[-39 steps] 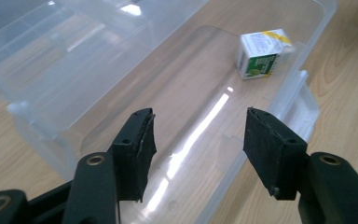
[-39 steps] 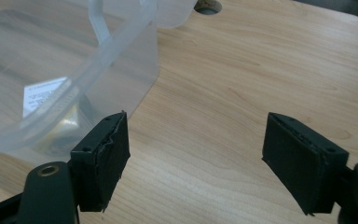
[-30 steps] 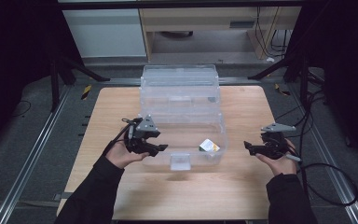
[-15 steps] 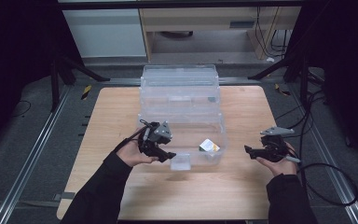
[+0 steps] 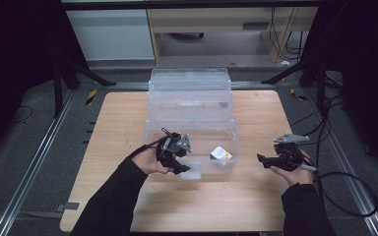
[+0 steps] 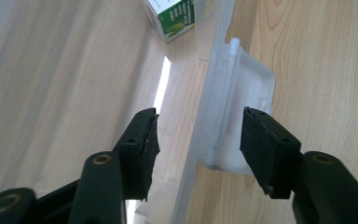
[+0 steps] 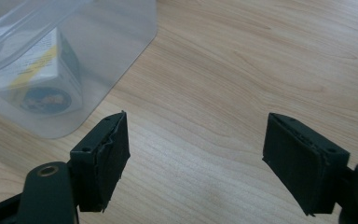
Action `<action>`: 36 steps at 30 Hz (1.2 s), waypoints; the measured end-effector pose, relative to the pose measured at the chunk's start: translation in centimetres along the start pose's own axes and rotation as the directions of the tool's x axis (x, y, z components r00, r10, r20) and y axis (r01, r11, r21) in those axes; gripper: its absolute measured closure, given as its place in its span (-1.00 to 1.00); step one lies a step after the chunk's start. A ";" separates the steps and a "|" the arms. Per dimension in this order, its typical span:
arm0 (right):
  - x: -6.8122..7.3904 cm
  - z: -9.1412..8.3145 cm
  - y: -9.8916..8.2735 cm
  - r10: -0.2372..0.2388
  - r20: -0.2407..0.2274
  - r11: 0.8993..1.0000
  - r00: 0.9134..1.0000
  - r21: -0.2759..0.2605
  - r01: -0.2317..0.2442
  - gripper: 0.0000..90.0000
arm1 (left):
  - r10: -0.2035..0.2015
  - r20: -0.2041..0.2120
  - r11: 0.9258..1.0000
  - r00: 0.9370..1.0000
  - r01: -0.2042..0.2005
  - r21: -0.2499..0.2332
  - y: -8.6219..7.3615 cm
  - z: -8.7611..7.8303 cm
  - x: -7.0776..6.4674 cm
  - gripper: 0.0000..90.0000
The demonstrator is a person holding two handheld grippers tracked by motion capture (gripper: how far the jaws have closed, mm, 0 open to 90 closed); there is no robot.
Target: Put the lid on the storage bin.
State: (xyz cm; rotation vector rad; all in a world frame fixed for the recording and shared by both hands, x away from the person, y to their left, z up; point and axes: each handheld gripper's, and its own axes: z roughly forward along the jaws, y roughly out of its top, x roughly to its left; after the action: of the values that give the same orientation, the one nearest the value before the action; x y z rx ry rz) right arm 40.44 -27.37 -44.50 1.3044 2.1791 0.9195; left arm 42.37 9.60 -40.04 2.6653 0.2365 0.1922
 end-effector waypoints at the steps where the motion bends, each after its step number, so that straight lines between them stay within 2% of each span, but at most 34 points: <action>1: 0.0 0.0 0.0 -0.001 -0.003 1.000 1.000 0.001 0.001 -0.49 | 0.004 0.006 1.000 1.000 -0.004 0.004 0.0 0.2 0.0 0.07; 12: 0.2 0.4 0.1 -0.022 -0.021 1.000 1.000 0.016 0.023 -0.47 | 0.021 0.058 0.998 0.998 -0.025 0.060 0.2 1.7 0.4 0.33; 13: 0.2 0.4 0.1 -0.022 -0.023 1.000 0.999 0.016 0.023 -0.47 | 0.017 0.070 0.998 0.997 -0.021 0.061 0.2 1.8 0.4 0.35; 16: 0.2 0.4 0.2 -0.021 -0.026 1.000 0.999 0.012 0.021 -0.46 | 0.027 0.074 0.998 0.997 -0.031 0.060 0.2 1.8 0.4 0.39; 22: 0.2 0.3 0.6 -0.032 -0.036 0.999 0.999 0.004 0.032 -0.44 | 0.021 0.088 0.999 0.996 -0.025 0.048 0.1 1.7 0.6 0.45; 28: 0.3 -0.2 1.8 -0.050 -0.051 0.998 0.997 -0.036 0.048 -0.41 | 0.017 0.098 0.999 0.995 -0.021 0.037 0.0 1.7 0.7 0.48; 36: 0.5 -0.7 4.5 -0.059 -0.072 0.994 0.996 -0.100 0.052 -0.39 | 0.023 0.107 0.999 0.994 -0.027 0.030 -0.1 1.6 0.8 0.51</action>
State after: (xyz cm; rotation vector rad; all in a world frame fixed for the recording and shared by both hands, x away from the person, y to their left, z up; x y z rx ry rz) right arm 42.43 -25.64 -40.74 1.1755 2.1854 1.0546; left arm 43.39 9.14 -41.44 2.7005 0.1734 0.0542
